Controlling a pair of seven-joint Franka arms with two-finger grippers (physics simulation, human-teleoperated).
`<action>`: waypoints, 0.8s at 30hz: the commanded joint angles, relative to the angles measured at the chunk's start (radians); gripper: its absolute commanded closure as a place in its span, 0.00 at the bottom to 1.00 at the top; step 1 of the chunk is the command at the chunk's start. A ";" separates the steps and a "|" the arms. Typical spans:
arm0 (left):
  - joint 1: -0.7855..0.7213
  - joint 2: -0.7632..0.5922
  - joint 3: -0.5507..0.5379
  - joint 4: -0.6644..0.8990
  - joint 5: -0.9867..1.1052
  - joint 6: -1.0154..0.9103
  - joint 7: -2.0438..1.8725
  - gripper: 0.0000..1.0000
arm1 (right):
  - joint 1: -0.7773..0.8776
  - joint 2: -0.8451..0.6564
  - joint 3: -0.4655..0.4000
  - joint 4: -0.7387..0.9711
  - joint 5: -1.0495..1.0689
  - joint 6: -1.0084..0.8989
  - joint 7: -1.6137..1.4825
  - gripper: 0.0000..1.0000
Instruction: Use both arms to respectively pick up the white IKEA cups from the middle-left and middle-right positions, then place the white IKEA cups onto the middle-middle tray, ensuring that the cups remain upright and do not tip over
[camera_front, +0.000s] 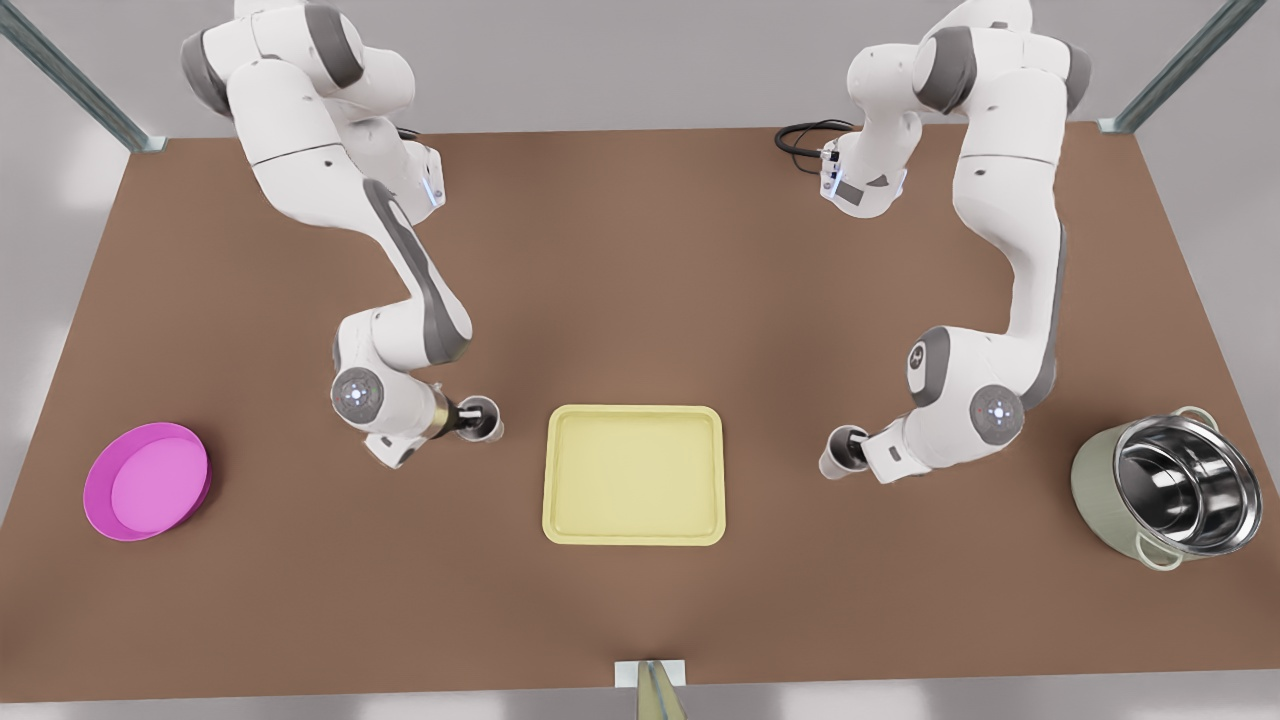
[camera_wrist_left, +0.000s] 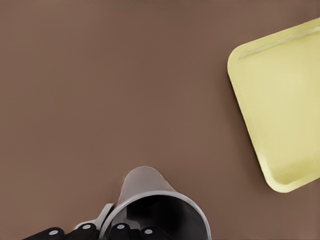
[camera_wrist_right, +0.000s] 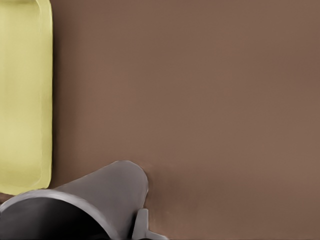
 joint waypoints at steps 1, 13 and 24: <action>-0.049 0.019 -0.013 0.055 -0.005 -0.007 -0.790 0.78 | 0.045 0.033 0.000 0.036 0.063 0.046 0.763 0.79; -0.259 0.309 -0.098 0.383 -0.004 0.030 -1.287 0.77 | 0.226 0.206 0.000 0.223 0.066 0.247 1.002 0.79; -0.265 0.381 -0.092 0.382 0.022 0.122 -1.285 0.71 | 0.228 0.248 -0.003 0.263 0.055 0.250 1.004 0.00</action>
